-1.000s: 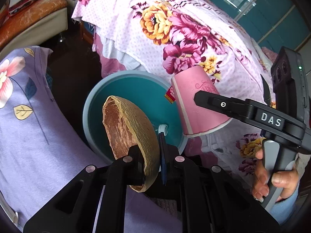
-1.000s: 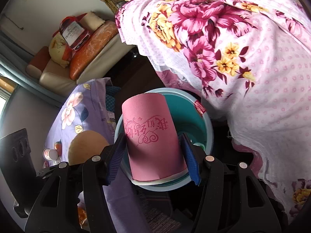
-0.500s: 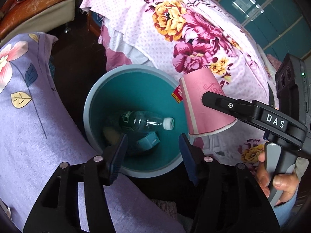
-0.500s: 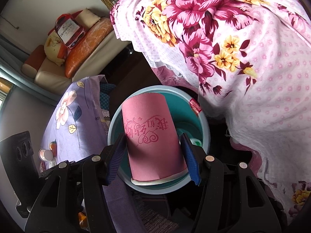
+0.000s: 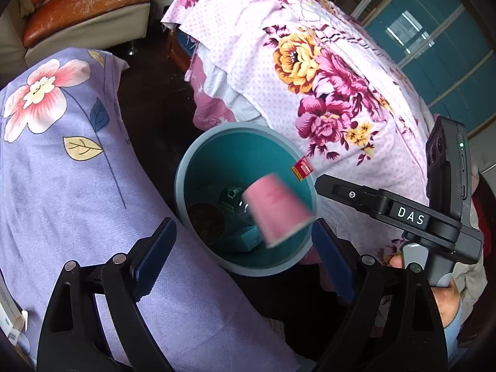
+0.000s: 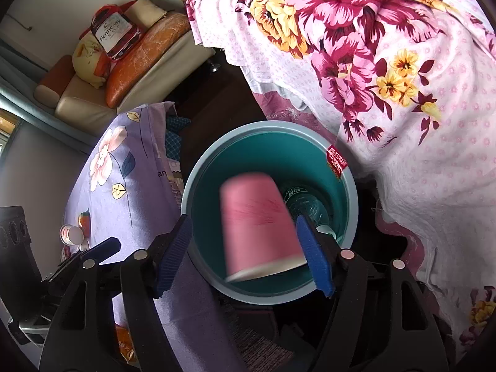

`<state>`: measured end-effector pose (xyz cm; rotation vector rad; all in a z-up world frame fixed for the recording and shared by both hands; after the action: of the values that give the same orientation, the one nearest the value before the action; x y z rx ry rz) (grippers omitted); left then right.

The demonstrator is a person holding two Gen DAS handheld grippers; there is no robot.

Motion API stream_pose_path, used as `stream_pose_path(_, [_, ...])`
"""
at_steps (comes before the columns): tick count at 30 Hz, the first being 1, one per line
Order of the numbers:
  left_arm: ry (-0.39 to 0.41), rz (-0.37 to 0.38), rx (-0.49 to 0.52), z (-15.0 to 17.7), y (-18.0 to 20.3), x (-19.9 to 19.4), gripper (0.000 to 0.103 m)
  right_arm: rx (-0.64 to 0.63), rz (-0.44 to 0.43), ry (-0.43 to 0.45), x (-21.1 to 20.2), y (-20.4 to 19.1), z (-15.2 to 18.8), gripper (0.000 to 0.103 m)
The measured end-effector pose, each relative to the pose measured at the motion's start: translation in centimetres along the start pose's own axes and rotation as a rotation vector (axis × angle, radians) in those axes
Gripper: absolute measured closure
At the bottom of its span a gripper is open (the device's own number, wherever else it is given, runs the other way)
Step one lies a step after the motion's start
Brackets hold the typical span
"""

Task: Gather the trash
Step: 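Open the left tool to drop the cake while the right tool drops the cup into the bin, then grasp the orange snack bag with the right tool while the left tool grasps the blue wrapper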

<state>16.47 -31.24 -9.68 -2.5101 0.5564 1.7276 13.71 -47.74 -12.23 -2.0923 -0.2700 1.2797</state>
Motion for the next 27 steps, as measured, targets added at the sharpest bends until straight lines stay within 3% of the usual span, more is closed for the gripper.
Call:
stream_pose_path(15, [0.03,-0.024,-0.082,2.2,-5.1,-3.8,0.008,-0.074,0.045,-0.018,-0.8,-4.1,1.6,0.028])
stream_pose_path(27, [0.091,-0.097,-0.195,5.4,-13.3,-8.6,0.007,-0.296,0.073,-0.066,0.9,-12.5,4.6,0.025])
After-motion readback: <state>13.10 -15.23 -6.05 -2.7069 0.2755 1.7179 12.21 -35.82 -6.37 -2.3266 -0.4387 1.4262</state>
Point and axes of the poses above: each gripper's, at about its wrist camera, not at the fingertips, and x roughly the way its jaws point, y to its right, z to its underside, the point moved 5 cm from there along x, roughly the way its jaws point, and after that the axes turned 13 degrees about -z, right-handed, at the moved point
